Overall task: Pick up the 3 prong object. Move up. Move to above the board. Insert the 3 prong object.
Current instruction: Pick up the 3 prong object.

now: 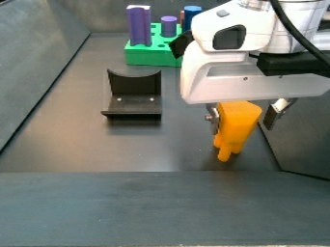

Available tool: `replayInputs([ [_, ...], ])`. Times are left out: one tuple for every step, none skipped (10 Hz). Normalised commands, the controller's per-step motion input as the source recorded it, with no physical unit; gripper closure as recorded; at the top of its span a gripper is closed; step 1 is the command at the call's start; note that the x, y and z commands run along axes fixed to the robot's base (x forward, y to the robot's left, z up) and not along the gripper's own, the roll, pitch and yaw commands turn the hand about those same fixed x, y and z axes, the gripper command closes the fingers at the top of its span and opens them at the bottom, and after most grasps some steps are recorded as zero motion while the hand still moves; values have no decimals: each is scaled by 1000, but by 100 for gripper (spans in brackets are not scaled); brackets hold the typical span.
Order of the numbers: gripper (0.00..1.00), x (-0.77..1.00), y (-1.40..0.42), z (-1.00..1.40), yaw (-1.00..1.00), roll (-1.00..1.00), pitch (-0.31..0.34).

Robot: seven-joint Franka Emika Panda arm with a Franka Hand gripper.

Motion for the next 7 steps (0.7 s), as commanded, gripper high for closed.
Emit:
replayInputs([
  [0,0,103,0,0,-440,-103],
  [0,0,0,0,0,-107,-13],
  [0,0,0,0,0,0,0],
  [100,0,0,0,0,0,0],
  [100,0,0,0,0,0,0],
  [100,0,0,0,0,0,0],
  [100,0,0,0,0,0,0],
])
